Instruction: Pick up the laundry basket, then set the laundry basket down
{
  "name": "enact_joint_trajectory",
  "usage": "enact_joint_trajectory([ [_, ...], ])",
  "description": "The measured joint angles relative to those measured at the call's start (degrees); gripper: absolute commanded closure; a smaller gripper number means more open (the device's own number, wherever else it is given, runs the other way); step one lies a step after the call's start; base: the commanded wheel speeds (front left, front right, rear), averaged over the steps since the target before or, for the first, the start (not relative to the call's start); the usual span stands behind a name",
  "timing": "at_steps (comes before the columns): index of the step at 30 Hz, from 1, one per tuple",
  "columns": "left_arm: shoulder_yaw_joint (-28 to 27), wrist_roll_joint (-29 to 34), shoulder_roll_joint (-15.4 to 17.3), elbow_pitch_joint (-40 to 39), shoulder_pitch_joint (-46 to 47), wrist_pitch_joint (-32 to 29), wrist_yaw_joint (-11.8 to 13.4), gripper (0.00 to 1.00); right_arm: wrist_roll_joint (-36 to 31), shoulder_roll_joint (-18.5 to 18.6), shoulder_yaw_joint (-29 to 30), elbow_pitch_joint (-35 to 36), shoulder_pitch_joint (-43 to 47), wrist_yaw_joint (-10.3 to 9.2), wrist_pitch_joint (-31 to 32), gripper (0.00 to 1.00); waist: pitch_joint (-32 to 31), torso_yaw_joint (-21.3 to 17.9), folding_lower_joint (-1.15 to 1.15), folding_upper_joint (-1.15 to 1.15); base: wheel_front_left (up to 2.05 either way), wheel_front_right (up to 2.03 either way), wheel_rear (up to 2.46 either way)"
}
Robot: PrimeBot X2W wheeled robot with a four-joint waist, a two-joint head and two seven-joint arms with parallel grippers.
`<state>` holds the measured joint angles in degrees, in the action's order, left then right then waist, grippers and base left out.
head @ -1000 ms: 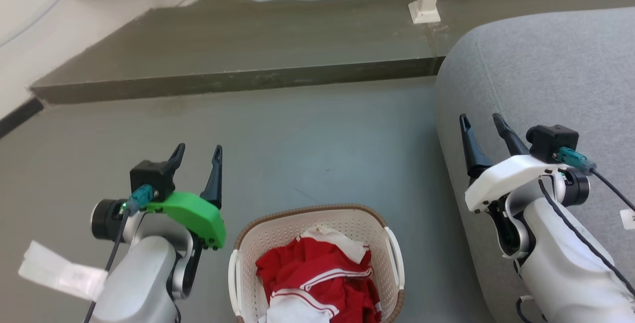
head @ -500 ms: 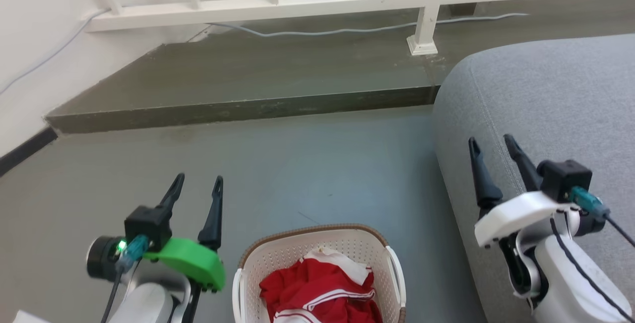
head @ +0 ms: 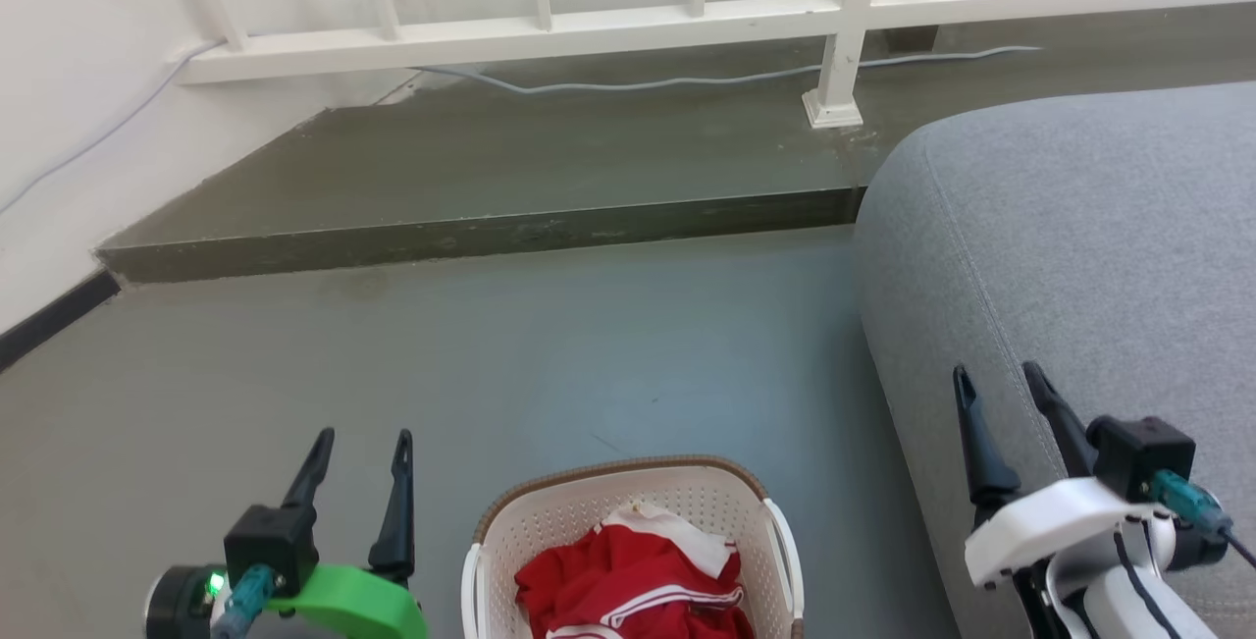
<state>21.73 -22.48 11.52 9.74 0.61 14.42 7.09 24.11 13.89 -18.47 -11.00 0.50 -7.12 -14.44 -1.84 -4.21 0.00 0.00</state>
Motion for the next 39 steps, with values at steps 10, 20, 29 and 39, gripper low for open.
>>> enact_joint_trajectory([
  [10,-1.26,1.91,-1.91,-3.79,-5.09,-0.82,0.0,0.0,-0.43,-0.26,0.77,3.37,4.03,-0.03,1.26,0.0,-0.64,0.11,0.0,0.0,0.0,0.0,0.0],
  [20,-2.56,3.19,-2.87,-6.65,-7.88,-2.53,0.0,0.0,-1.54,-0.43,1.67,6.02,5.95,-0.04,3.49,0.0,-0.28,0.14,0.0,0.0,0.0,0.0,0.0],
  [29,-3.43,4.8,-3.41,-8.9,-9.17,-3.83,0.0,0.0,-3.28,-0.63,3.45,8.31,7.03,-0.05,5.12,0.0,0.14,0.08,0.0,0.0,0.0,0.0,0.0],
  [39,-4.72,6.48,-4.11,-10.95,-10.39,-5.28,0.0,0.0,-4.45,-1.33,4.49,10.23,8.36,-0.05,6.81,0.0,0.31,0.09,0.0,0.0,0.0,0.0,0.0],
])
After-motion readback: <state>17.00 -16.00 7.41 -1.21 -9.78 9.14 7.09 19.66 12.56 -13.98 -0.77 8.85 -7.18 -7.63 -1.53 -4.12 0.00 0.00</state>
